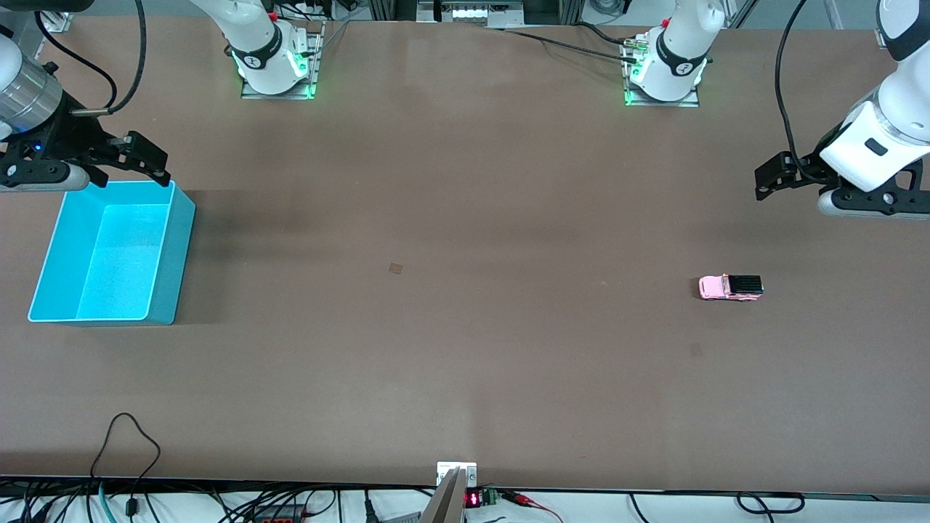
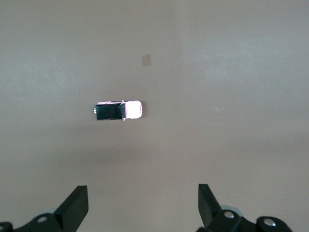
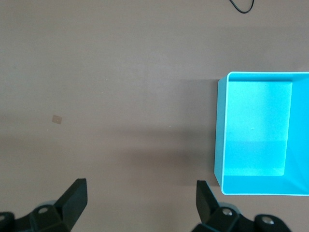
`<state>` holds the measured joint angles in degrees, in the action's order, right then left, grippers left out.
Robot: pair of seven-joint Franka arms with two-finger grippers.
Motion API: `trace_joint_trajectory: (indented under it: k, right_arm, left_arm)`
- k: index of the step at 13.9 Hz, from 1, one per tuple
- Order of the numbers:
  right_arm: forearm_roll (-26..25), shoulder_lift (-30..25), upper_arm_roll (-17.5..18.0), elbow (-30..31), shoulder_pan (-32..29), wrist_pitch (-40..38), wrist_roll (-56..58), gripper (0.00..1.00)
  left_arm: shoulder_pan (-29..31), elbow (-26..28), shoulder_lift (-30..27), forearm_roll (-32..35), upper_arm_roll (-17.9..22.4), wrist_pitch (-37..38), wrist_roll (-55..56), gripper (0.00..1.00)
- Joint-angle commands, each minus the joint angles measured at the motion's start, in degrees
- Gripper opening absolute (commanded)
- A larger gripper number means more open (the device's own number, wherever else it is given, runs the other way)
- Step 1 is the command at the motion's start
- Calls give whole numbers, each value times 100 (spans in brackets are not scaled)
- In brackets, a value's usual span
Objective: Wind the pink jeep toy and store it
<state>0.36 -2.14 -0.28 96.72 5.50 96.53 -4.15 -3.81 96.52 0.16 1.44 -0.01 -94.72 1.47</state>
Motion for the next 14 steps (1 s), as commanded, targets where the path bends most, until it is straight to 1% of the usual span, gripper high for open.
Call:
trace_joint_trajectory:
  k: [1, 7, 12, 14]
  right_arm:
    - [-45, -129, -16, 67, 4, -55, 107, 100]
    - [-45, -129, -25, 67, -5, -47, 108, 100]
    - [-45, -120, -16, 67, -5, -47, 116, 100]
    - [-45, -120, -25, 67, -5, -47, 116, 100]
  left_arm:
    - [-67, -27, -16, 76, 45, 94, -129, 100]
    - [-67, -28, -7, 76, 45, 103, -94, 100]
    - [-76, -28, 11, 76, 37, 550, -111, 100]
    - [-85, -36, 72, -20, 19, 717, -111, 100]
